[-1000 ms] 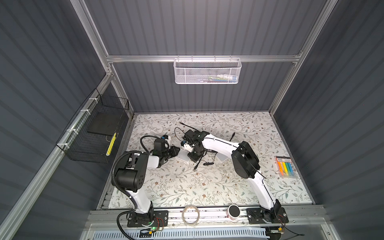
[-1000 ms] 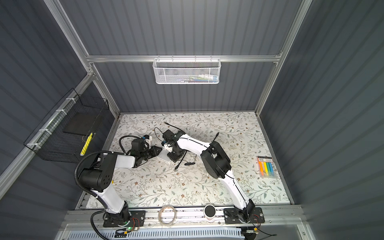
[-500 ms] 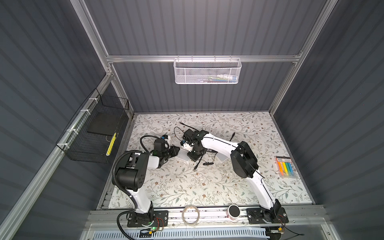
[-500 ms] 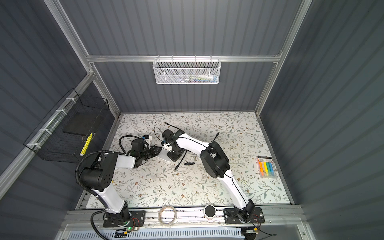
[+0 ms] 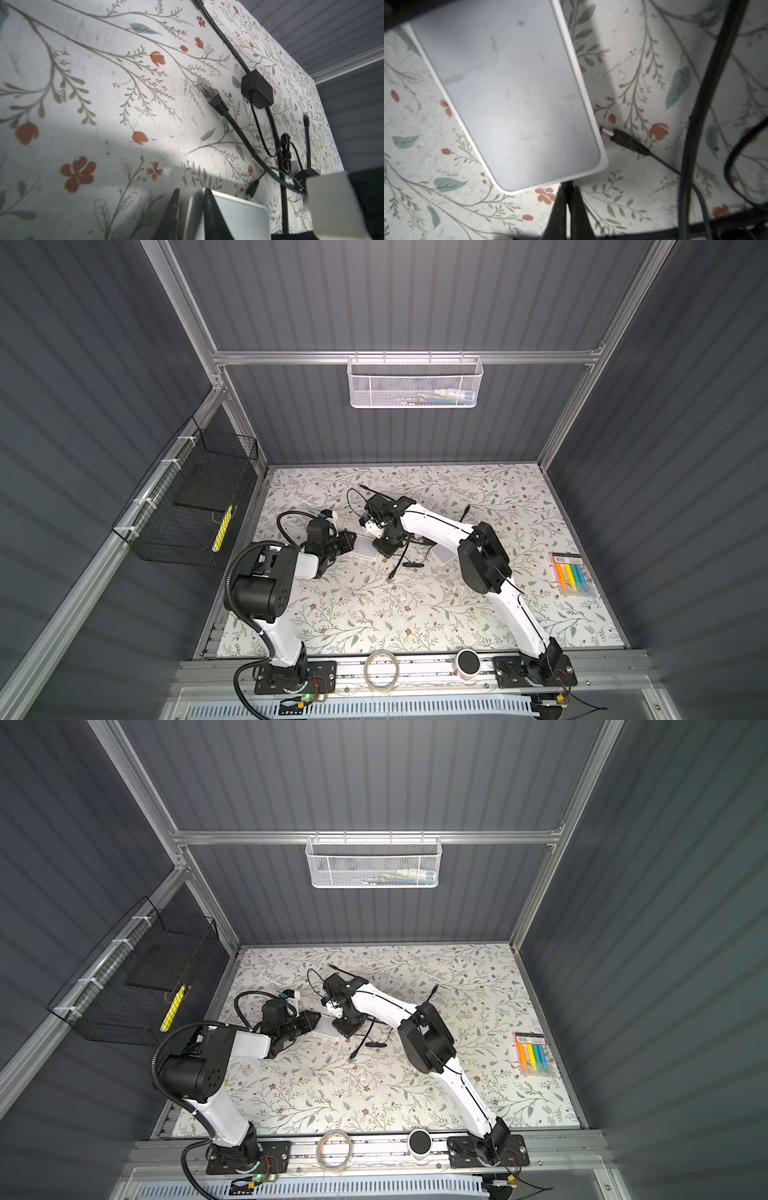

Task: Insert the plug into the switch port
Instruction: 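Release the plug and move right gripper over the black power adapter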

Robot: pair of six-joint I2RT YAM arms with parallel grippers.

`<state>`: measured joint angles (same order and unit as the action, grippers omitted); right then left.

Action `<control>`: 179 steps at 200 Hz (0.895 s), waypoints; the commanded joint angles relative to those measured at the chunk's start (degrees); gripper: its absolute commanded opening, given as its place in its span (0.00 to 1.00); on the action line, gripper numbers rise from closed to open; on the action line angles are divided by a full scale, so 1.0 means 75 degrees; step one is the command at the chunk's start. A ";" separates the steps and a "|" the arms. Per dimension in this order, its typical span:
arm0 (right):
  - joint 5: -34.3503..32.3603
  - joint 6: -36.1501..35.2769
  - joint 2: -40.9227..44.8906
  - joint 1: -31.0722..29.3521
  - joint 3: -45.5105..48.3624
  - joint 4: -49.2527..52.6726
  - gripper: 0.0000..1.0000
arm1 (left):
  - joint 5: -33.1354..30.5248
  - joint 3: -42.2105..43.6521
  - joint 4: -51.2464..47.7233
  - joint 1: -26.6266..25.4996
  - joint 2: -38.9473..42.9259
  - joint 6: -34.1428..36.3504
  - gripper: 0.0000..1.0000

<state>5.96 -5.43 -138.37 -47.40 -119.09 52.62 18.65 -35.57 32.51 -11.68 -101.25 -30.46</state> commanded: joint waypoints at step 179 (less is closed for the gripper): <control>-0.2576 0.4190 0.5589 0.1728 0.6709 -0.3782 0.65 | -0.0515 -0.0910 -0.5505 0.0324 0.1595 0.0027 0.46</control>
<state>-9.19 16.25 -95.42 -36.69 -71.44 22.31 18.59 -39.88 1.87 -9.76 -91.15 -30.68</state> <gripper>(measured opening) 0.641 0.460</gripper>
